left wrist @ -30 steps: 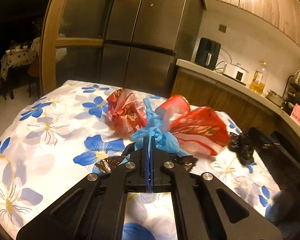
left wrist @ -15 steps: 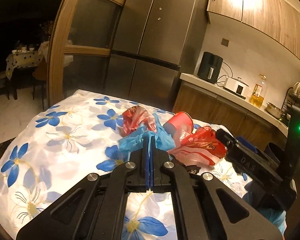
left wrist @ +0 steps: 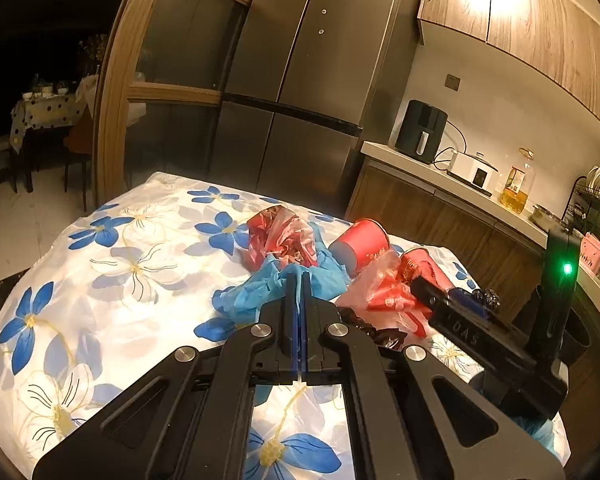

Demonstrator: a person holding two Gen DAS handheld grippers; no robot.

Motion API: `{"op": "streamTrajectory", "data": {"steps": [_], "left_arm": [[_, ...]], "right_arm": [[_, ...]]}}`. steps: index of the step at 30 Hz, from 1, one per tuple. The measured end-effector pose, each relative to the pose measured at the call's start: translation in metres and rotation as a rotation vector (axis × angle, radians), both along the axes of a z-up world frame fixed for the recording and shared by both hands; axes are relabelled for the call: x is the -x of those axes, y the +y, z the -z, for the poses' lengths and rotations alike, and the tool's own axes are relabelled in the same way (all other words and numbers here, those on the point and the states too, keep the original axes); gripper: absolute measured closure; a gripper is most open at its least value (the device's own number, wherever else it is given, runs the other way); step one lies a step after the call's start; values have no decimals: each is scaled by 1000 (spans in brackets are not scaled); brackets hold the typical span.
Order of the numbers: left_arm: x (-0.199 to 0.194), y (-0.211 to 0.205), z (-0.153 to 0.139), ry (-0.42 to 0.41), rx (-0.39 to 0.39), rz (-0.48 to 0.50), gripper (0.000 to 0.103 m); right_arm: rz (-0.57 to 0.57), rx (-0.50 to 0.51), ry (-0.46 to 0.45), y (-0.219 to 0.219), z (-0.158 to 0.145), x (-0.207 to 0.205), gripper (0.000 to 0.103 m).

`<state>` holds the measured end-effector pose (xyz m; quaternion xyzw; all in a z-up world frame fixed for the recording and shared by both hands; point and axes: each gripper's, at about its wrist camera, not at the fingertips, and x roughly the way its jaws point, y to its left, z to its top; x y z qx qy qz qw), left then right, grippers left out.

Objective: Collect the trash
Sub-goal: 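Grasp the blue glove with the left tool while the right tool reaches the red wrapper, then grasp the red snack wrapper with the right tool and lift it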

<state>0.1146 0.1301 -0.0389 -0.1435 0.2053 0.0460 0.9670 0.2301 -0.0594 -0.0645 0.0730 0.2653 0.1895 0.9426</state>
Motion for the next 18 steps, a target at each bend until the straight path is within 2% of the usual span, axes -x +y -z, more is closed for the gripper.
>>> {"op": "streamTrajectory", "data": {"steps": [2, 4, 5, 9, 11, 13, 18], "left_arm": [[0, -1, 0, 0, -1, 4, 103], [0, -2, 0, 0, 0, 7, 103], [0, -2, 0, -1, 0, 9, 103], [0, -3, 0, 0, 3, 8, 103], [2, -3, -1, -2, 0, 6, 103], [2, -2, 0, -1, 3, 5, 103], [4, -3, 0, -3, 10, 11, 103]], "right_arm": [[-1, -1, 13, -2, 3, 3, 50], [1, 3, 38, -3, 8, 3, 66], [8, 4, 49, -5, 11, 4, 67], [12, -11, 91, -12, 18, 3, 67], [28, -2, 51, -17, 14, 11, 66], [51, 17, 28, -21, 11, 15, 61], [95, 21, 57, -33, 17, 11, 55]]}}
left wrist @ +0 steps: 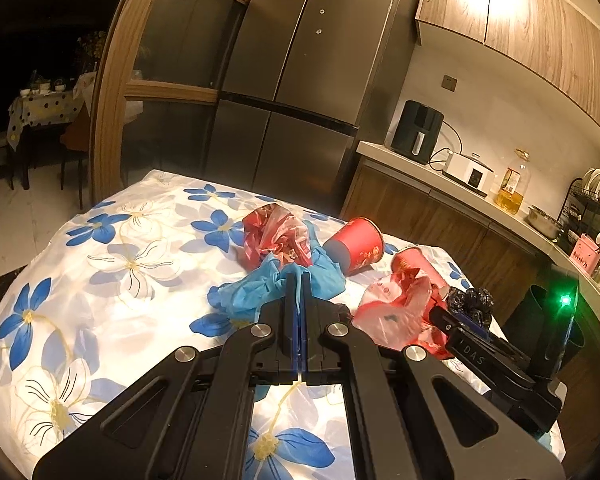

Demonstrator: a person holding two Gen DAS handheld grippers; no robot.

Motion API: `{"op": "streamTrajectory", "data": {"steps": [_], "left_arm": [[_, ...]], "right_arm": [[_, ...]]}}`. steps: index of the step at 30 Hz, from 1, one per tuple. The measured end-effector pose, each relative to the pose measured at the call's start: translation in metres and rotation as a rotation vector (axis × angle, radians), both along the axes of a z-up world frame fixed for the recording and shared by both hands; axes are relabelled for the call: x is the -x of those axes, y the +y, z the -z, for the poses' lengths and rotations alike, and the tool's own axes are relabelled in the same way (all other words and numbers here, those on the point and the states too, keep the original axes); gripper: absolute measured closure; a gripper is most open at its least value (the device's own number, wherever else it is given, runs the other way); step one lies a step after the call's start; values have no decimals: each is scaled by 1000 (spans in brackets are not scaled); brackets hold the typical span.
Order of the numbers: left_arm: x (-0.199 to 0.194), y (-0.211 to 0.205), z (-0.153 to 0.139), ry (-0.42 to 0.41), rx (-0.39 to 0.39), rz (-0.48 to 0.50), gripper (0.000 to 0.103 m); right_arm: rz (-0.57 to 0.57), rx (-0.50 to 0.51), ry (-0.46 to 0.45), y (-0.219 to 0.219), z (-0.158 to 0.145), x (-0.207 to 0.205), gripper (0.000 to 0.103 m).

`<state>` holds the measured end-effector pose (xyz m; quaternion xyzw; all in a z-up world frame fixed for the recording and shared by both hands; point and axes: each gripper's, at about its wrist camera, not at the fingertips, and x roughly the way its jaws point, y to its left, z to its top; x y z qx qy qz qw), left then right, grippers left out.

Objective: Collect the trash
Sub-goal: 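Grasp the red snack wrapper with the right tool and lift it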

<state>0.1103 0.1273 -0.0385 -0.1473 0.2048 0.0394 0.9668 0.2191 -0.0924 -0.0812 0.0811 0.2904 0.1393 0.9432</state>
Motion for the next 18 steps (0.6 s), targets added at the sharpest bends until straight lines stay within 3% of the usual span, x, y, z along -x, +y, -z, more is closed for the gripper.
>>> {"op": "streamTrajectory", "data": {"steps": [5, 7, 8, 10, 18], "left_arm": [[2, -1, -1, -2, 0, 4, 103], [2, -2, -2, -3, -4, 6, 103], [3, -2, -3, -3, -5, 6, 103], [3, -4, -3, -4, -6, 8, 103], [7, -16, -8, -16, -25, 20, 103]], "right_arm": [[2, -31, 62, -8, 12, -6, 56], [-7, -56, 83, -11, 17, -8, 73], [-13, -62, 94, -12, 18, -8, 76], [-29, -66, 86, -13, 17, -7, 100], [-23, -43, 8, -19, -1, 11, 103]]}}
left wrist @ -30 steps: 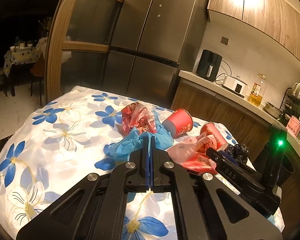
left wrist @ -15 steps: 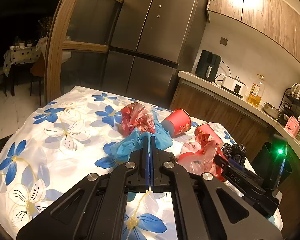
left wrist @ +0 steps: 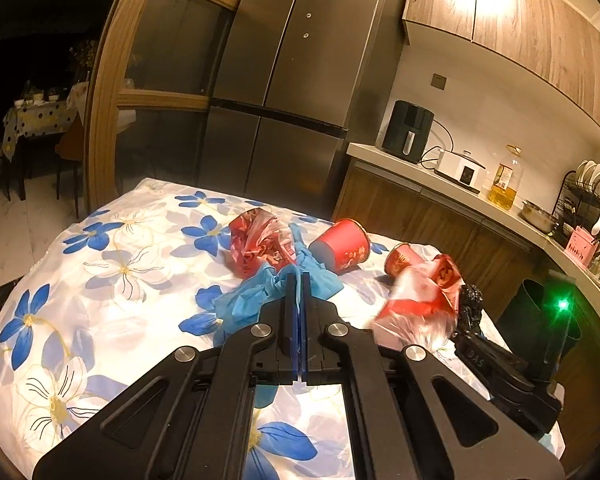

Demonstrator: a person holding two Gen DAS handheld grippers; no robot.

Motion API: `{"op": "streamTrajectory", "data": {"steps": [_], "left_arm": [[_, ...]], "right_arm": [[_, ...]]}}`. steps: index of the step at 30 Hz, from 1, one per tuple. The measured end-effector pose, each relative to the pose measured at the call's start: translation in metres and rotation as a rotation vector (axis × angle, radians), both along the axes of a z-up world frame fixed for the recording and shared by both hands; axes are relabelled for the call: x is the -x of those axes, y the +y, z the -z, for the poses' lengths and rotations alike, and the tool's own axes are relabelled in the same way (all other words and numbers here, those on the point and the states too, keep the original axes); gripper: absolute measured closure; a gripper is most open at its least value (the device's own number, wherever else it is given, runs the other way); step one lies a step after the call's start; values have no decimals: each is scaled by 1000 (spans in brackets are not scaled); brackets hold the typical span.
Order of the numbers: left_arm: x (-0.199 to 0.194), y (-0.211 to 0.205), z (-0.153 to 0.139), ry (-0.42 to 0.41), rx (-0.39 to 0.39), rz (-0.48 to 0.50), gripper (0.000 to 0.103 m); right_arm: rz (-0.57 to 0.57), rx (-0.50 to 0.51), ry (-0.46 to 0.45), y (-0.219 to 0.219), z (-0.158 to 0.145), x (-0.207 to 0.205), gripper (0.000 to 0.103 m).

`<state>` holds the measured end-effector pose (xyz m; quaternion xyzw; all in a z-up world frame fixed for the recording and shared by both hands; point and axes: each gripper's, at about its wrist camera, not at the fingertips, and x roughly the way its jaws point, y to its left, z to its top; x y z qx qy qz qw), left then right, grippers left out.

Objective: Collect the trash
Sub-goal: 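Grasp the red snack wrapper with the right tool and lift it, then carry the blue glove and red wrapper with both tools over the black bin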

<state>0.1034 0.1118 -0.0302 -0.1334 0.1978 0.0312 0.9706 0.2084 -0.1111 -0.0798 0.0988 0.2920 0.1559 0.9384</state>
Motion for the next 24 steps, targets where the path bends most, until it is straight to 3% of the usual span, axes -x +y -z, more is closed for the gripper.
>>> {"op": "streamTrajectory", "data": {"steps": [12, 24], "left_arm": [[14, -30, -23, -63, -23, 41, 103], [12, -87, -47, -130, -58, 145, 103]], "right_arm": [[6, -32, -124, -30, -45, 40, 103], [79, -57, -200, -86, -72, 70, 103]]}}
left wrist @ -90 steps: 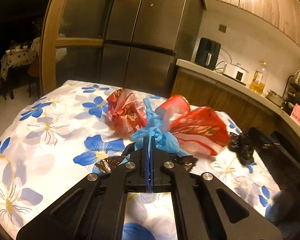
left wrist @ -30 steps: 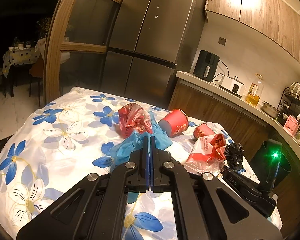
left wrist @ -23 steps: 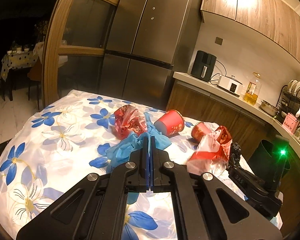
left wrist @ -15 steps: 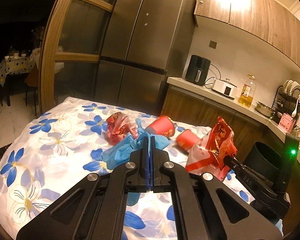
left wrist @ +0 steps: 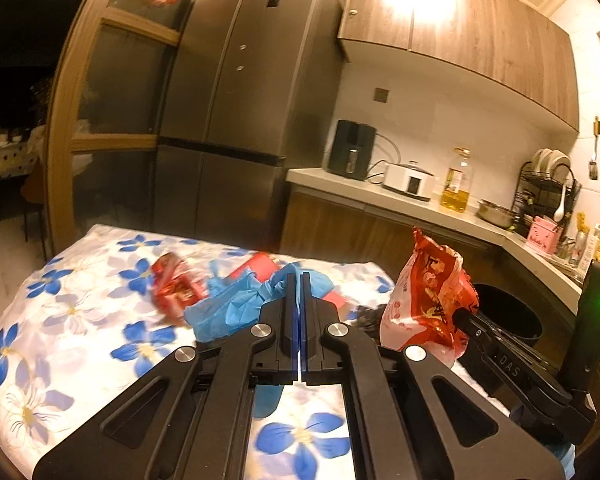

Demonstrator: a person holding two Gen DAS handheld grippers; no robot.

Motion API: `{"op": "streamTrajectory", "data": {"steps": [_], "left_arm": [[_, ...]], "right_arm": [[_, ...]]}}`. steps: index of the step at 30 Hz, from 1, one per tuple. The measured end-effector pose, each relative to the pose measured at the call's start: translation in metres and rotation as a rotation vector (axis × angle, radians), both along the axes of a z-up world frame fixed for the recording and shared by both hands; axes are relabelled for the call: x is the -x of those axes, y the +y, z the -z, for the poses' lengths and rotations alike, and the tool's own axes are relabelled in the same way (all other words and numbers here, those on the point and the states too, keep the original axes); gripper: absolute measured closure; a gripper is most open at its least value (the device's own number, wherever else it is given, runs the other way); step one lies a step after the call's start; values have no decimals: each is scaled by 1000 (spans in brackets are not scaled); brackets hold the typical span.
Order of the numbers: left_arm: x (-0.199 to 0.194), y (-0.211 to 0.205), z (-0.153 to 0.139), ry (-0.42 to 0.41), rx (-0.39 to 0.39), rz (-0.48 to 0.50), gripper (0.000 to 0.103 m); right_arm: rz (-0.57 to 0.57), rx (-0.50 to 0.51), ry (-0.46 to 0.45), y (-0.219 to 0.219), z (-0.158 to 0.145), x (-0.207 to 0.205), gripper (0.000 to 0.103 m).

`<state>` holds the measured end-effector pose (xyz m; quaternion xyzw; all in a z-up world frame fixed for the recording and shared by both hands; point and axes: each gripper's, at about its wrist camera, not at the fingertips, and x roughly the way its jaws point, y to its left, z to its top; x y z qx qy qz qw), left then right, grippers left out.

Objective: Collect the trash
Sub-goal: 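Carry the blue glove and red wrapper with both tools over the black bin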

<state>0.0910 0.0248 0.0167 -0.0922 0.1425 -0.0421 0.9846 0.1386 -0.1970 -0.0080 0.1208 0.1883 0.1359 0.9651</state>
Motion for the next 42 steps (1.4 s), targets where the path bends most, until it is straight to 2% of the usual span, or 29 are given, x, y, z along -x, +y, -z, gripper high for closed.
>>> {"op": "streamTrajectory", "data": {"steps": [9, 25, 33, 42], "left_arm": [[-18, -58, -18, -45, -25, 110, 103], [-69, -192, -31, -74, -51, 347, 103], [-94, -259, -37, -112, -43, 466, 103], [-124, -305, -24, -86, -14, 565, 103]], "right_arm": [[94, -23, -46, -56, -16, 7, 103], [331, -41, -81, -167, -28, 2, 103], [445, -54, -68, -219, -26, -5, 103], [488, -50, -22, -249, -16, -24, 103]]}}
